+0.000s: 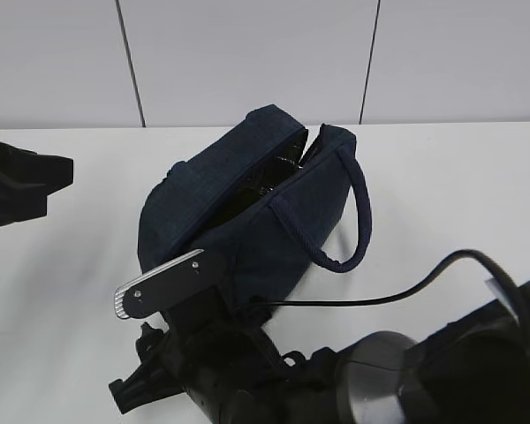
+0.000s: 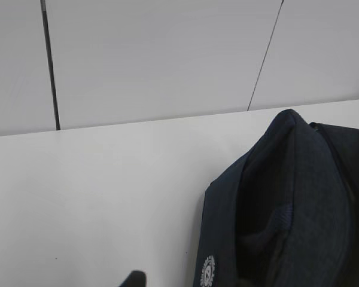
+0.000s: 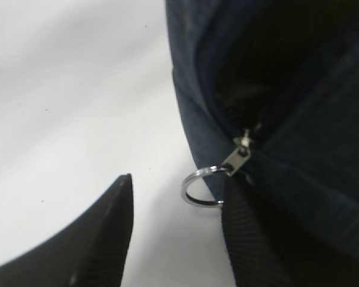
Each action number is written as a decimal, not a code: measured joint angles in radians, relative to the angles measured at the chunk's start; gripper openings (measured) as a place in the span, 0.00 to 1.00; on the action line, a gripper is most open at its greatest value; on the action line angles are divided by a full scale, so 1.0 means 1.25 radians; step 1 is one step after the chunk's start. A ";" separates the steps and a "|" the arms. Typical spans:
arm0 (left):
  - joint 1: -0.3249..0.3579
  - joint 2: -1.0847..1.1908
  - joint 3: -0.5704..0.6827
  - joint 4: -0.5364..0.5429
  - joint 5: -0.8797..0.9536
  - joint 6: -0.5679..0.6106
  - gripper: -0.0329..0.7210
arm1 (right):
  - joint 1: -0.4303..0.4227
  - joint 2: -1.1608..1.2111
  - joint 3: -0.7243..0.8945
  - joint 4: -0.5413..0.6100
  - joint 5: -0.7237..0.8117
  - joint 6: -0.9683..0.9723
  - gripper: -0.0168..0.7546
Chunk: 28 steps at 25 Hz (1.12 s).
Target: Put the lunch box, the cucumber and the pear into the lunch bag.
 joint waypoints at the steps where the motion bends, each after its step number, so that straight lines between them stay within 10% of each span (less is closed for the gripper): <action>1: 0.000 0.000 0.000 0.000 0.000 0.000 0.41 | 0.000 0.000 -0.001 -0.011 -0.007 -0.004 0.52; 28: 0.000 0.000 0.000 -0.006 -0.001 0.000 0.37 | 0.000 -0.001 0.006 0.120 -0.005 -0.122 0.51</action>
